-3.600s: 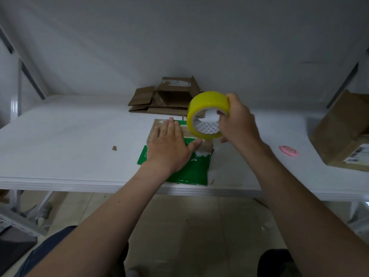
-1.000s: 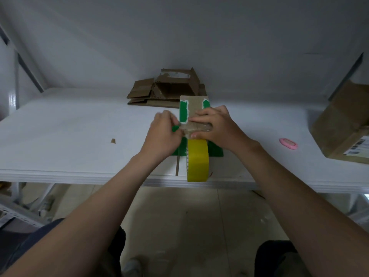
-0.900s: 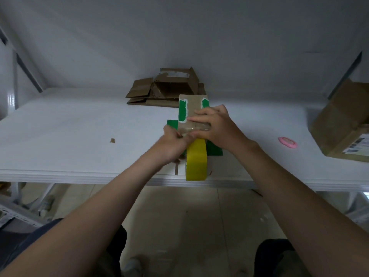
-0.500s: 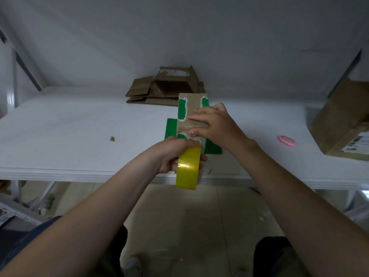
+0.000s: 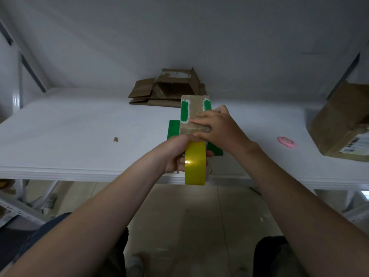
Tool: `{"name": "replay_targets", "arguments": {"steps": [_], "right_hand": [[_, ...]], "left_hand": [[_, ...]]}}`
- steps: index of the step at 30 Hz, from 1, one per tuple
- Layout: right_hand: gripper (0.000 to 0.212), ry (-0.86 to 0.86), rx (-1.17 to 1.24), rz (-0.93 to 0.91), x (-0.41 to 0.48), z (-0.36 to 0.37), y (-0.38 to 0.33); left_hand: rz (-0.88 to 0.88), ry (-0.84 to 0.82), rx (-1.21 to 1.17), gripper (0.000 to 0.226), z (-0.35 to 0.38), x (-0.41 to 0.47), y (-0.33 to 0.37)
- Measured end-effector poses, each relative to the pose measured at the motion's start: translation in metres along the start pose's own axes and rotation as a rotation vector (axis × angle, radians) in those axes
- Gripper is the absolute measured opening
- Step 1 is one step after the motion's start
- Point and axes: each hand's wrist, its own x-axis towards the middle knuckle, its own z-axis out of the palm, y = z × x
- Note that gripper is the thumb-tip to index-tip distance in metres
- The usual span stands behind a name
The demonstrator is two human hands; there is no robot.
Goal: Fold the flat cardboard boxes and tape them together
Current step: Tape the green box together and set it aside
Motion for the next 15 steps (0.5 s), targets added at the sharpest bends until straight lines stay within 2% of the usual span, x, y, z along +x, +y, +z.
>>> {"name": "replay_targets", "arguments": {"steps": [5,15], "right_hand": [[0.041,-0.035,-0.041,-0.007,-0.01,-0.013,-0.017],[0.045,-0.014,-0.113,0.058,-0.054,-0.016,-0.049]], "left_hand": [[0.017,-0.046,-0.001,0.032,0.005,-0.024,0.001],[-0.043,-0.063,-0.029,0.036,0.01,-0.062,-0.039]]}}
